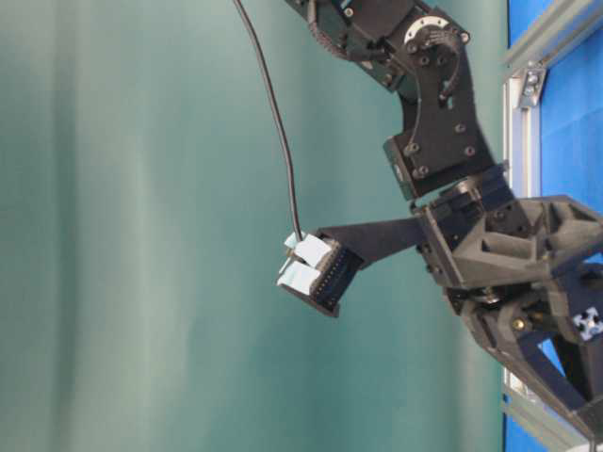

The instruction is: Insert the wire through the string loop located on the left side.

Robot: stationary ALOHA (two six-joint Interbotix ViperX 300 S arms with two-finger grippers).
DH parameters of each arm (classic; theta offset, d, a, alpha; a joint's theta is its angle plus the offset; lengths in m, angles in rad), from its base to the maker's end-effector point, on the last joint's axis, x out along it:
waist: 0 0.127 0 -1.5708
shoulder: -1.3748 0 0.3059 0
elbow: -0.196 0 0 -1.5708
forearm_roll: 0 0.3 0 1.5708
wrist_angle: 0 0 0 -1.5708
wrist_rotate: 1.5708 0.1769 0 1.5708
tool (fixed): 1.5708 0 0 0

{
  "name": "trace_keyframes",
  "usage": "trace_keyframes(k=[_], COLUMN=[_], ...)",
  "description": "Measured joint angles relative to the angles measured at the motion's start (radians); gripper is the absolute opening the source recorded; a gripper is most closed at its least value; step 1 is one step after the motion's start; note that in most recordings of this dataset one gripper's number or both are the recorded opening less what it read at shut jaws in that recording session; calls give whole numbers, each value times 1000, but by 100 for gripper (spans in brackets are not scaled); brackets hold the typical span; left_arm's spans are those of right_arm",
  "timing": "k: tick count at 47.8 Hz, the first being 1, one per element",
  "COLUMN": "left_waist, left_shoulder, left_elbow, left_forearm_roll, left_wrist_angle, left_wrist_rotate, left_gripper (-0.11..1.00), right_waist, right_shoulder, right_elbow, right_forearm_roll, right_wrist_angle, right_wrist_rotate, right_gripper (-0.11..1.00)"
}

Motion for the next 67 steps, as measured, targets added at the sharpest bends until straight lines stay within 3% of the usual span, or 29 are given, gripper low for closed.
trace_keyframes(k=[4, 11, 15, 42, 47, 59, 62, 67], left_waist=[0, 0, 0, -2, 0, 0, 0, 0], left_shoulder=[0, 0, -2, 0, 0, -2, -2, -2], left_elbow=[2, 0, -2, -8, -9, -11, -11, -11], left_forearm_roll=[2, 0, 0, 0, 2, 0, 2, 2], left_wrist_angle=[5, 6, 3, 3, 3, 3, 3, 3], left_wrist_rotate=[-3, -3, -3, -6, -6, -8, -8, -8], left_gripper=[68, 25, 7, 6, 6, 6, 6, 6], right_waist=[0, 2, 0, 0, 0, 3, 5, 5], right_shoulder=[0, 0, 0, 0, 0, 0, 0, 0], right_elbow=[0, 0, 0, 0, 0, 5, 9, 12], right_forearm_roll=[0, 0, 0, 0, 0, 3, 8, 14], right_wrist_angle=[2, 5, 11, 37, 37, 37, 35, 35], right_wrist_rotate=[-2, 0, 0, 0, 6, 17, 17, 17], right_gripper=[0, 0, 0, 1, 17, 89, 97, 97])
